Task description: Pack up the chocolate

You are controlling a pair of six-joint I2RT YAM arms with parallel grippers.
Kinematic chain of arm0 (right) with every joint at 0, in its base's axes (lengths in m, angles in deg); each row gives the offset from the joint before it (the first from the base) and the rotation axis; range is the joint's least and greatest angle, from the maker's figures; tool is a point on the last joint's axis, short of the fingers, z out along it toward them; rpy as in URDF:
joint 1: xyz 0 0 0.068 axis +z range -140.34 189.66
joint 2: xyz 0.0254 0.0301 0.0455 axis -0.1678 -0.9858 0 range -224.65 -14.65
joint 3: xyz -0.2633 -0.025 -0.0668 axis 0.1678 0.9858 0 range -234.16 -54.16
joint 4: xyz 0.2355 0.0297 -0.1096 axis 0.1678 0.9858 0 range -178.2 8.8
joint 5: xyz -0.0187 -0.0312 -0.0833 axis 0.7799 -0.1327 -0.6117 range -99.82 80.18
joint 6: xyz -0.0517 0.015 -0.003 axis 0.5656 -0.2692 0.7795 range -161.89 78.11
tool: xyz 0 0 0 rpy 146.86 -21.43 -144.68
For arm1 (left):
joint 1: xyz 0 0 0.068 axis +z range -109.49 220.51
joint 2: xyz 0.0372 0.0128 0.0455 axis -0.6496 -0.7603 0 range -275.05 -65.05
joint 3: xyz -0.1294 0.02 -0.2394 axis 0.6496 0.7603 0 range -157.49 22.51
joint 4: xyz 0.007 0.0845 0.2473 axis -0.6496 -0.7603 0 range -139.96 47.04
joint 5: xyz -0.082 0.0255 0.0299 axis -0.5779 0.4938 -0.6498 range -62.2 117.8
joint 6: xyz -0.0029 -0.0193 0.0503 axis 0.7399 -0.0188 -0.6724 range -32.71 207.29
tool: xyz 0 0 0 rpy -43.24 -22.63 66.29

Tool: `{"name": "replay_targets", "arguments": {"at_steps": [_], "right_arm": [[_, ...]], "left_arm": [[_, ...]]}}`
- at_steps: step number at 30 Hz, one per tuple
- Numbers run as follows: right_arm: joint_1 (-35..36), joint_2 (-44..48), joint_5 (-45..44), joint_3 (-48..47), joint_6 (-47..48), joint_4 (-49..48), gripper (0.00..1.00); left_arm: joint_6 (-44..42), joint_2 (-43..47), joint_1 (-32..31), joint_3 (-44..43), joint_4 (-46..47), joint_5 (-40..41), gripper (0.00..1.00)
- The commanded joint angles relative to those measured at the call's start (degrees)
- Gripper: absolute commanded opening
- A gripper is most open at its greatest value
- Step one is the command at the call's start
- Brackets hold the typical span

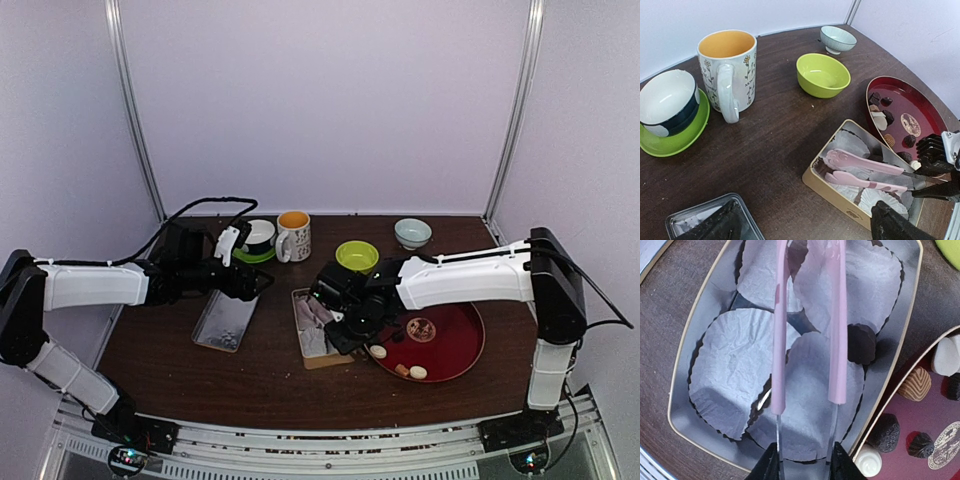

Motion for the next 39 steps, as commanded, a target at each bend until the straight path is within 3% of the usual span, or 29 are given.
{"name": "replay_targets", "arguments": {"at_steps": [1,8,16,22,39], "right_arm": [[-0.1,0.0,-5.0,-2.8,-0.5,3.6,0.31],[0.7,-1.3,-11.2,-6.4,-1.2,10.1,0.27],[0.8,-0.3,-11.1,-6.4,-2.1,10.7,0.24],[0.7,1.8,-9.5,-5.2,-3.0,9.7,0.29],[-0.4,12.9,-11.7,2.6,-5.0,4.2,0.24]], "left_arm": [[-0.1,-0.1,0.2,-1.3,1.4,-0.1,0.92],[-0.1,-0.2,0.2,-1.4,1.4,-0.2,0.92],[-0.2,-0.3,0.2,-1.4,1.4,-0.2,0.92],[0.0,-0.4,0.2,-1.5,1.4,-0.5,0.91],[0.0,0.3,0.2,-1.3,1.3,-0.5,0.91]]}}
